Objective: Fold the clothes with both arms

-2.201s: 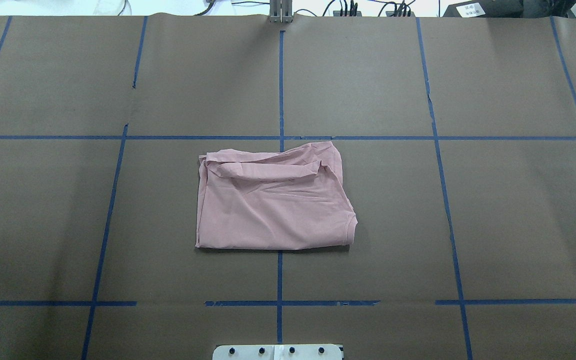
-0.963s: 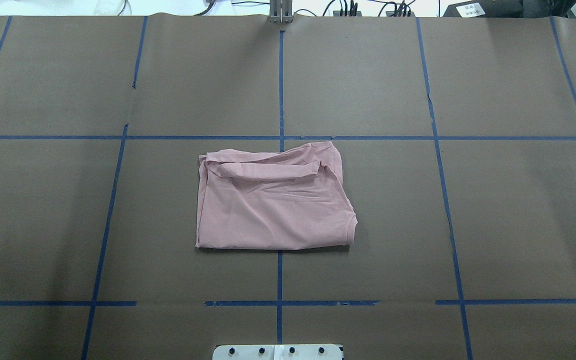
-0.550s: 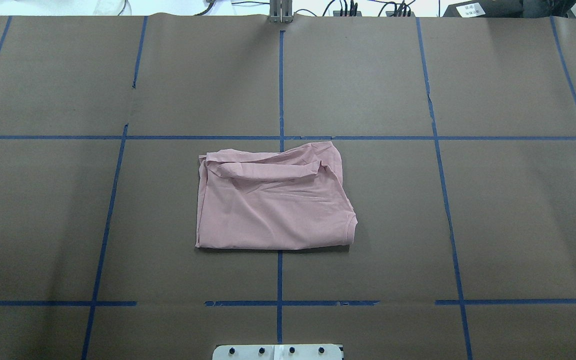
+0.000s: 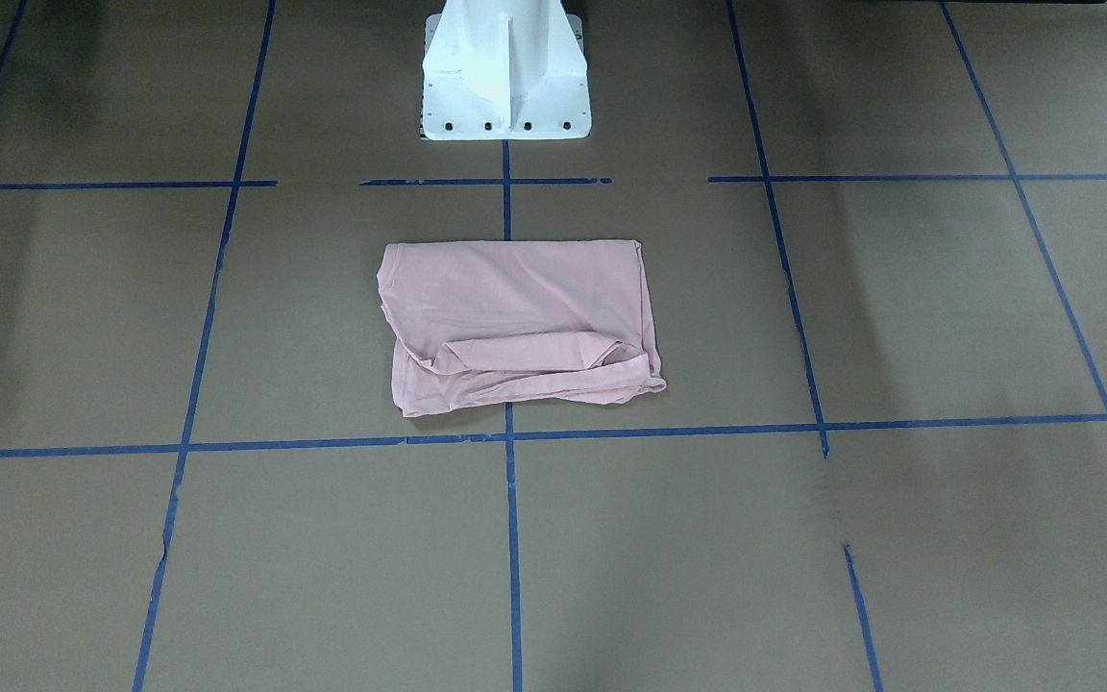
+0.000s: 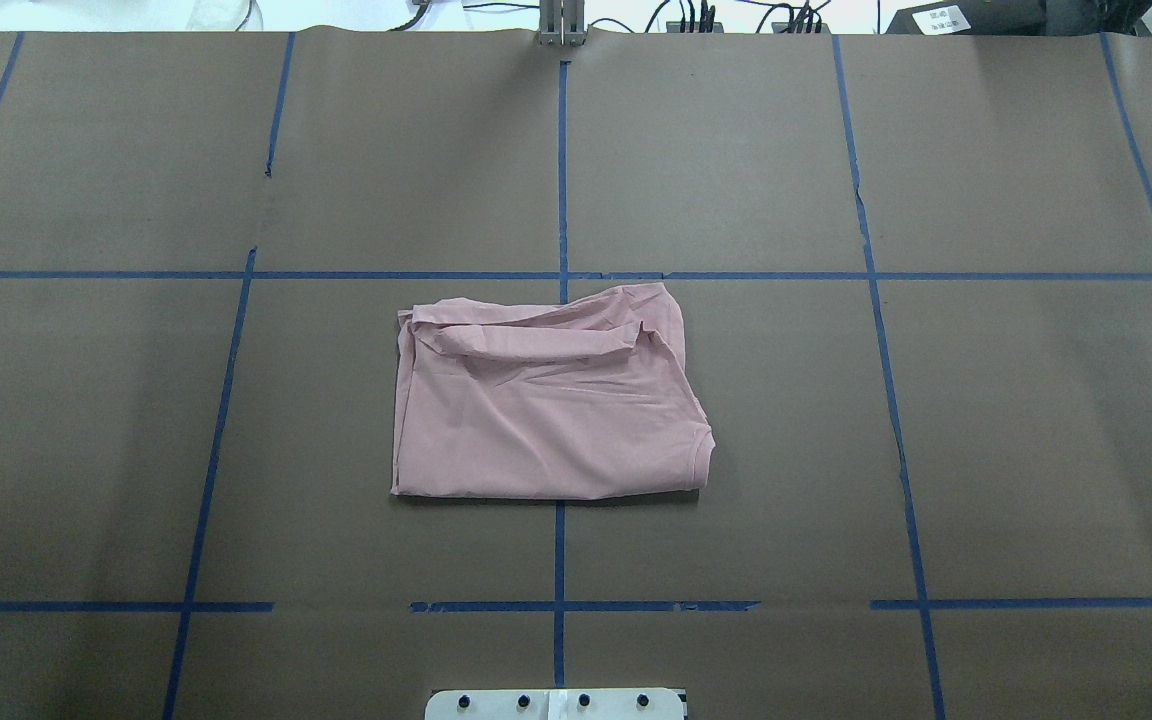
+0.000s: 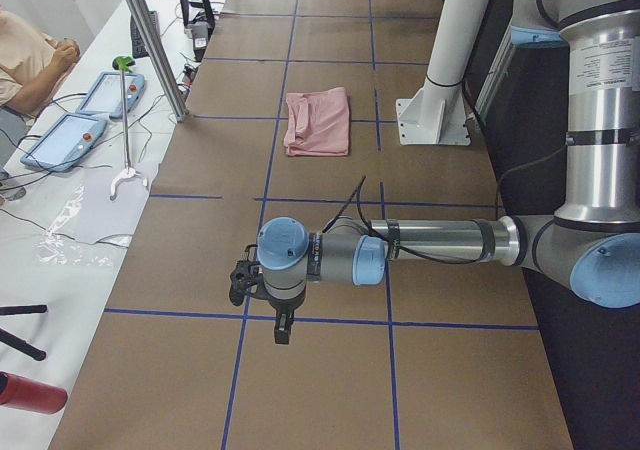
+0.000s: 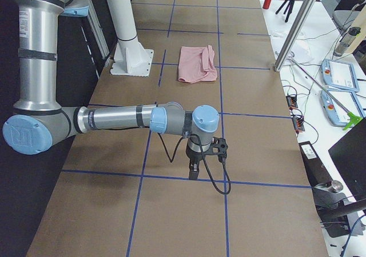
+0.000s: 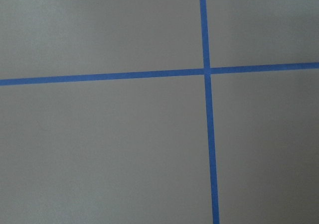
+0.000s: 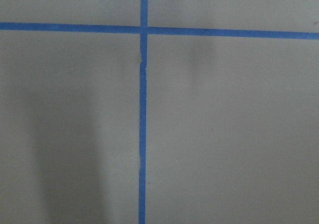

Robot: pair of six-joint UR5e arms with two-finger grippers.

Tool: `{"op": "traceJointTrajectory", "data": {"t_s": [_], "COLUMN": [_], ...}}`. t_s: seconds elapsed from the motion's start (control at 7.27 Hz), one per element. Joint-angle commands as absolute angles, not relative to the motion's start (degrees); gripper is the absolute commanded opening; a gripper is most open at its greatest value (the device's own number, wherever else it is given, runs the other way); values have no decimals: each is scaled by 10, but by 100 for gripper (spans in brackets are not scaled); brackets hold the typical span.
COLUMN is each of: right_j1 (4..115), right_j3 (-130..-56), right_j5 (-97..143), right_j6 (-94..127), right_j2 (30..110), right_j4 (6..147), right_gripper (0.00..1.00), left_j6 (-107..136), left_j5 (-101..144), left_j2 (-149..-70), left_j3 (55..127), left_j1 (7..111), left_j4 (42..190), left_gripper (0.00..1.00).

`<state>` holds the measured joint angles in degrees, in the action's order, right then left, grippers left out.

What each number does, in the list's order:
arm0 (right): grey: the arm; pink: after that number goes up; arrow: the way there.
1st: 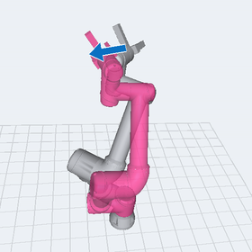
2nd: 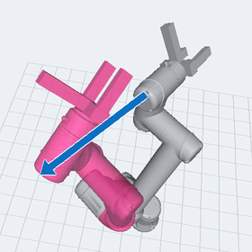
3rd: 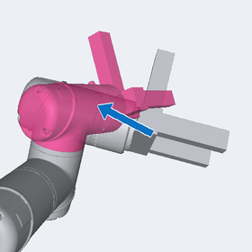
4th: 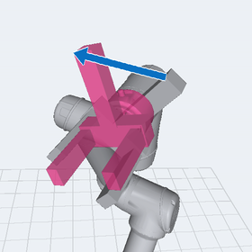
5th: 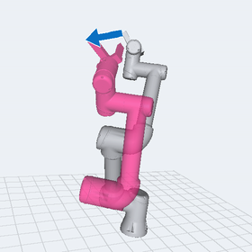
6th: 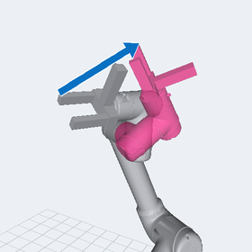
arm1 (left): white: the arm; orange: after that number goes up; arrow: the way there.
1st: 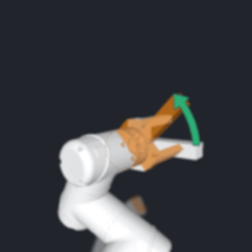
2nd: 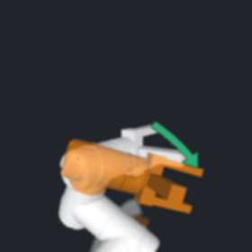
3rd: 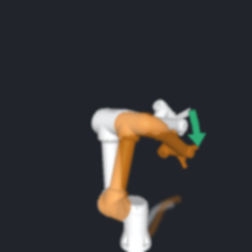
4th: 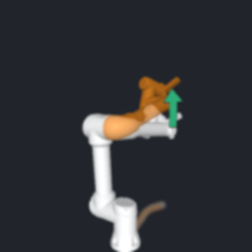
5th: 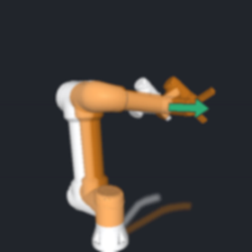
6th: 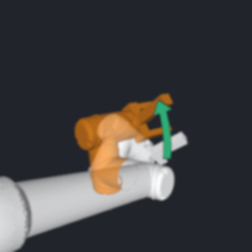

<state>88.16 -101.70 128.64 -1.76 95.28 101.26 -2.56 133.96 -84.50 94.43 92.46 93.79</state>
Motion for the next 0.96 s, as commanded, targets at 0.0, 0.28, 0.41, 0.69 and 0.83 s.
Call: {"op": "traceJointTrajectory", "data": {"t_s": [0.0, 0.28, 0.41, 0.69, 0.83], "right_j1": [882, 882, 882, 882, 882], "right_j3": [-1017, -1017, -1016, -1016, -1016], "right_j5": [1288, 1295, 1301, 1301, 1301], "right_j6": [-18, -18, -18, -18, -18], "right_j2": [953, 953, 953, 953, 953], "right_j4": [1012, 1012, 1012, 1012, 1012], "right_gripper": [100, 100, 100, 100, 100], "left_j6": [-25, -25, -25, -25, -25], "left_j5": [1339, 1339, 1339, 1338, 1332], "left_j2": [-841, -841, -841, -841, -841], "left_j3": [945, 944, 944, 944, 945], "left_j1": [925, 925, 925, 925, 925], "left_j4": [938, 938, 939, 939, 939], "left_gripper": [100, 100, 100, 100, 100]}}
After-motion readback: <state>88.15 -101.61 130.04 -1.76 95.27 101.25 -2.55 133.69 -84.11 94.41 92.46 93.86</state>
